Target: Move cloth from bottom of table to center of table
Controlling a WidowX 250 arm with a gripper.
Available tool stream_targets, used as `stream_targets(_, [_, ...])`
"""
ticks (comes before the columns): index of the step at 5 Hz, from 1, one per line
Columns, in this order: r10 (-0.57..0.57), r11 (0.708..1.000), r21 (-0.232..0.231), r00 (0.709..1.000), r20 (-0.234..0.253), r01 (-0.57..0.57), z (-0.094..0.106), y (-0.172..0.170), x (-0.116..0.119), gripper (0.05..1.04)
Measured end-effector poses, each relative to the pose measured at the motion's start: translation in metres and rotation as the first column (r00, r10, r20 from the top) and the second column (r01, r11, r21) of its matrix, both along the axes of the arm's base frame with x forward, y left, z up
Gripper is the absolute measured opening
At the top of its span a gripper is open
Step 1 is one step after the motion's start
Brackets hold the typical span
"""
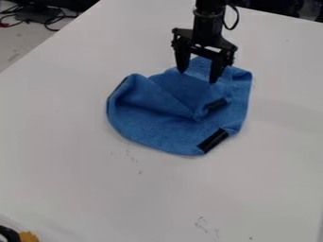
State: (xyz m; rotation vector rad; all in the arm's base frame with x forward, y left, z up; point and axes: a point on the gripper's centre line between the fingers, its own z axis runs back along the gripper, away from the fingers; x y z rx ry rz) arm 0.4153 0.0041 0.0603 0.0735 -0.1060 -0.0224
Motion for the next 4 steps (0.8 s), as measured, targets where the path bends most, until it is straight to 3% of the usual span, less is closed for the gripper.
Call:
stream_targets(1, [0.004,1.000,0.022,0.999,0.038,-0.004,0.023,0.005,0.007,0.998])
stream_targets(3, [0.042,0.999,0.023,0.993,0.109,-0.045,0.061,0.007,-0.009,0.998])
stream_targets(4, [0.106,0.994,-0.005,0.993,0.052,-0.106,0.068,0.019,-0.023,0.998])
